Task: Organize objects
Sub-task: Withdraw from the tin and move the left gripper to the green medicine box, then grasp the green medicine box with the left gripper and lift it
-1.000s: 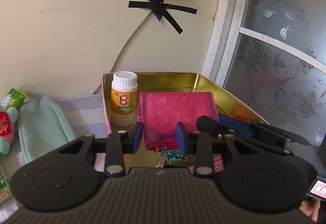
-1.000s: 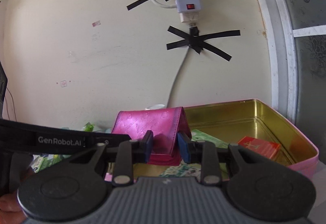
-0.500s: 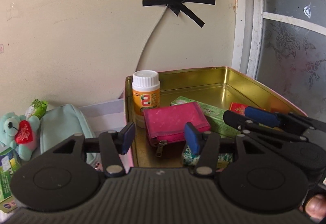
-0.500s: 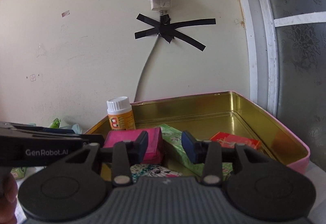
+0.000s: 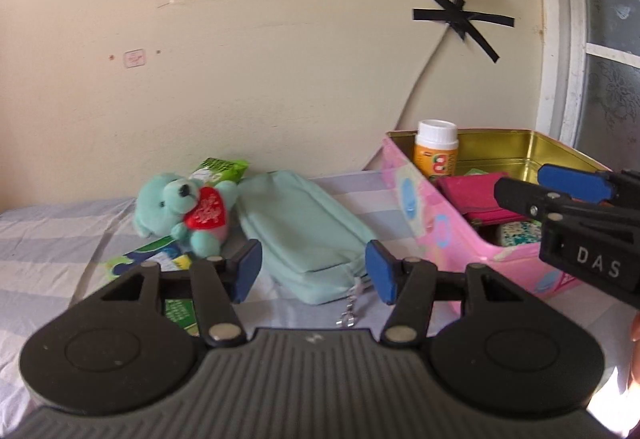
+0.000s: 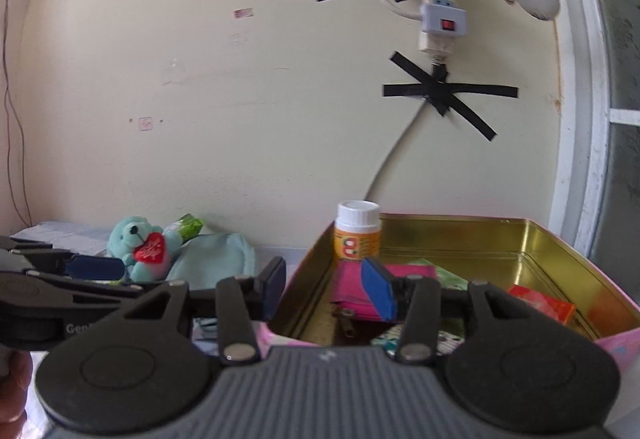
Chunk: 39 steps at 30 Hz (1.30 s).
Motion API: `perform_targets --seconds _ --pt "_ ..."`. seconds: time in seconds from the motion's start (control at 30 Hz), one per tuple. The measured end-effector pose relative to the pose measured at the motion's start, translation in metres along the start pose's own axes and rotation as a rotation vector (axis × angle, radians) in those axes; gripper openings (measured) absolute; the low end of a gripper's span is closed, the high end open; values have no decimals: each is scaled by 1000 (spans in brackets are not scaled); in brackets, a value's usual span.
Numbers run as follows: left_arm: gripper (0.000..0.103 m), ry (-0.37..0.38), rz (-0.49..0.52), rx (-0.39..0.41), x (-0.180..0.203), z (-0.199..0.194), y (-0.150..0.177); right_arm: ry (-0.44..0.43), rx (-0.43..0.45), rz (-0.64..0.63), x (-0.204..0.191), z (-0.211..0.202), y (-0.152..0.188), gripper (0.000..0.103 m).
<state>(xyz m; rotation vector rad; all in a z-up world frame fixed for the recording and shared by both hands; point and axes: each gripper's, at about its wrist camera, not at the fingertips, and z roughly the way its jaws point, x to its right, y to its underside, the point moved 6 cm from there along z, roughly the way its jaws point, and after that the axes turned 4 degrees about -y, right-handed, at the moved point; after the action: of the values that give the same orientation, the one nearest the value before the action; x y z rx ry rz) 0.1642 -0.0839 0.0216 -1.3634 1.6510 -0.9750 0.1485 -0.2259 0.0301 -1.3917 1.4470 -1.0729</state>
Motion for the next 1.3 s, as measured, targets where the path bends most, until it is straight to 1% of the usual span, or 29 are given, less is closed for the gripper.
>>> perform_targets --seconds 0.13,0.23,0.37,0.47,0.57,0.7,0.77,0.9,0.93,1.0,1.07,1.1,1.17,1.2,1.23,1.27,1.3 --pt "60 -63 -49 -12 -47 -7 10 -63 -24 -43 -43 9 -1 44" --pt "60 -119 -86 -24 -82 -11 18 -117 -59 -48 -72 19 3 44" --pt "60 -195 -135 -35 -127 -13 27 -166 -102 -86 -109 33 11 44" --pt "60 -245 -174 -51 -157 -13 36 -199 -131 -110 -132 42 18 44" --pt "60 -278 -215 -71 -183 -11 46 -224 -155 -122 -150 50 21 44" --pt "61 -289 -247 -89 -201 -7 57 -244 -194 -118 -162 60 27 45" --pt "61 -280 -268 -98 -207 -4 61 -249 -211 -110 -166 64 32 45" --pt "63 -233 -287 -103 -209 -2 63 -262 -241 -108 -170 69 40 48" --pt "65 -213 -290 -105 -208 -1 62 -269 -249 -109 -171 71 41 50" --pt "66 -158 -307 -115 -204 3 58 -274 -255 -115 -172 74 43 52" --pt "66 -99 -298 -136 -196 10 50 -279 -261 -116 -172 79 43 54" --pt "66 -82 -280 -146 -191 15 45 -290 -270 -108 -172 82 43 58" --pt "68 -78 -254 -155 -186 25 34 -340 -301 -77 -174 87 44 66" --pt "72 -80 -245 -149 -187 31 27 -361 -310 -65 -176 87 45 78" --pt "78 -87 -234 -140 -189 39 22 -383 -316 -59 -178 88 46 92" --pt "81 -95 -227 -135 -192 46 17 -400 -319 -62 -181 88 46 95" --pt "81 -88 -223 -131 -195 56 14 -402 -322 -70 -182 91 46 98"
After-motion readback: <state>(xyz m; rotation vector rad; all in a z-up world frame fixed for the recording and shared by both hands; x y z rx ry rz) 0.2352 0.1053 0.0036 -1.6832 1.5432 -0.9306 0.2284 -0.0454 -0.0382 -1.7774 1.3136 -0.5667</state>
